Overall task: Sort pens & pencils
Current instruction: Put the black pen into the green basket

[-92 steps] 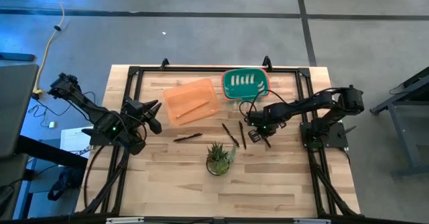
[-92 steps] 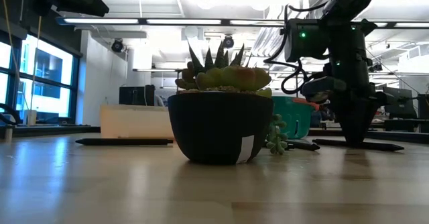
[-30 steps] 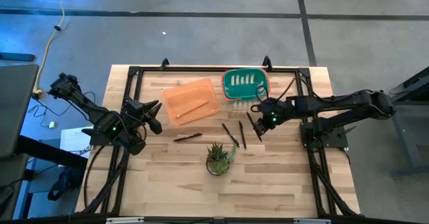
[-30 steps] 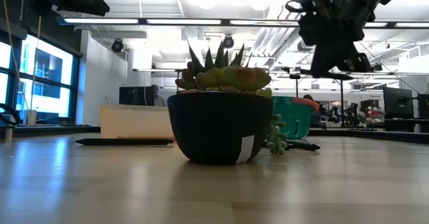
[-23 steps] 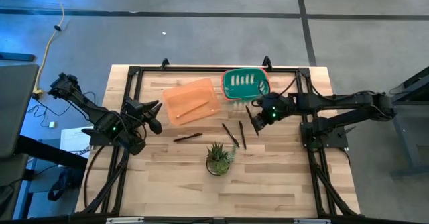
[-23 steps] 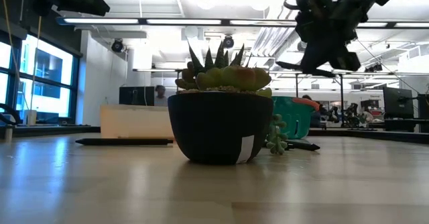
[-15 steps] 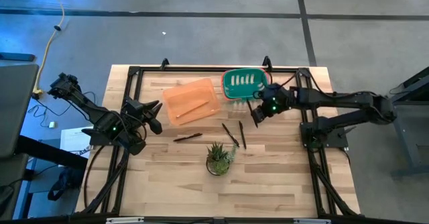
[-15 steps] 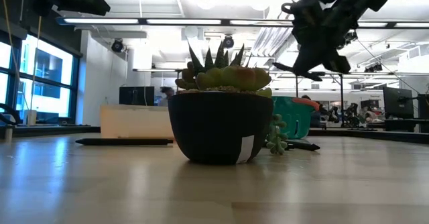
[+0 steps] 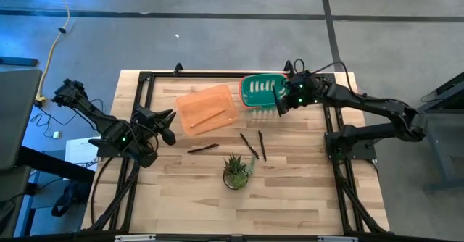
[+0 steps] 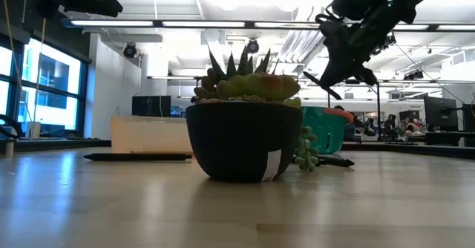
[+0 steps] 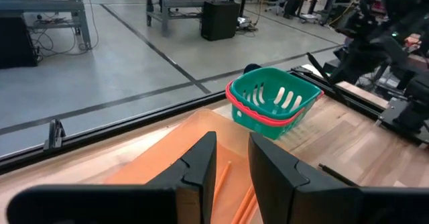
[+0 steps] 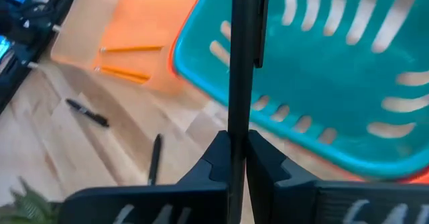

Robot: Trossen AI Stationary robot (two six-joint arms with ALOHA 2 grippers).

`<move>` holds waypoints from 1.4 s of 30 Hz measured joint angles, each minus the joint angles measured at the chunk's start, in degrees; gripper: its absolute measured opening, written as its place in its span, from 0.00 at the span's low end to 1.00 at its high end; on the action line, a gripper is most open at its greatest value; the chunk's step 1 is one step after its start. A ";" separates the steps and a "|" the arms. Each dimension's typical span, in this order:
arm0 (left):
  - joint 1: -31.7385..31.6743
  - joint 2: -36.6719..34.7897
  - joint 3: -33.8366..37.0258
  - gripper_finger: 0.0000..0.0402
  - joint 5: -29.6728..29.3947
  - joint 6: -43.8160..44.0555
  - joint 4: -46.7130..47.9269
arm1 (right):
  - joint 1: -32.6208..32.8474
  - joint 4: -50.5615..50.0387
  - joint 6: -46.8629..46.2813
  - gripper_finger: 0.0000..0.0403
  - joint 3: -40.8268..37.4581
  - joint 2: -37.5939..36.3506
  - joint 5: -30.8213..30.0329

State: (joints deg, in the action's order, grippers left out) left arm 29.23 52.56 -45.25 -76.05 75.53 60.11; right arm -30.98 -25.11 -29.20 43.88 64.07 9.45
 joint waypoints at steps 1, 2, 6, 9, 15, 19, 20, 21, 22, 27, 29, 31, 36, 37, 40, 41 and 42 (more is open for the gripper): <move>0.00 0.00 0.00 0.19 0.08 0.00 -0.19 | -0.90 0.05 0.82 0.00 0.00 0.00 0.16; 0.00 0.00 0.00 0.19 0.35 0.00 -0.21 | -1.71 0.01 1.32 0.00 0.00 0.00 0.23; 0.00 0.02 0.00 0.19 1.24 0.00 -0.28 | -4.32 0.12 3.71 0.00 0.00 0.01 0.47; -0.02 0.02 0.00 0.19 1.27 0.00 -0.30 | -5.65 0.88 4.83 0.00 0.00 0.02 0.68; 0.00 0.02 0.00 0.19 1.27 0.02 -0.51 | -7.50 4.57 6.27 0.00 0.00 0.02 0.71; 0.00 0.02 0.00 0.19 1.25 0.02 -0.95 | -8.80 6.61 7.61 0.00 0.00 0.02 0.71; 0.00 0.02 0.00 0.19 1.27 0.02 -1.14 | -9.20 6.95 8.03 0.00 0.00 0.02 0.69; 0.00 0.02 0.00 0.19 1.27 0.02 -1.41 | -9.57 7.21 8.53 0.00 0.00 0.02 0.68; 0.00 0.02 0.00 0.19 1.27 0.03 -1.66 | -9.91 7.35 8.81 0.00 0.00 0.02 0.68; 0.00 0.02 0.00 0.19 1.27 0.04 -1.93 | -11.34 8.90 12.09 0.00 0.00 0.04 0.66; -0.02 0.02 0.00 0.19 1.27 0.02 -2.16 | -11.62 9.70 13.78 0.00 0.00 0.05 0.62; 0.00 0.04 0.00 0.19 1.27 0.03 -2.22 | -11.83 10.64 15.40 0.00 0.02 0.36 0.62; 0.00 0.04 0.00 0.19 1.28 0.02 -3.01 | -11.87 11.31 18.84 0.00 0.04 3.51 0.62; -0.01 0.04 0.00 0.19 1.28 0.02 -3.16 | -11.87 11.32 19.18 0.00 0.04 4.39 0.62; -0.01 0.04 0.00 0.19 1.77 0.03 -3.51 | -11.76 12.26 20.66 0.00 0.04 6.75 0.64; 0.00 0.04 0.00 0.19 2.04 0.04 -3.63 | -11.74 12.82 21.28 0.00 0.04 7.48 0.64; 0.00 0.04 0.00 0.19 2.14 0.07 -3.78 | -11.74 12.86 21.94 0.00 0.26 8.10 0.60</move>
State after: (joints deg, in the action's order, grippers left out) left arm 29.23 52.60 -45.25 -73.91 75.59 56.33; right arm -42.72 -12.25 -7.26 44.13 72.18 10.04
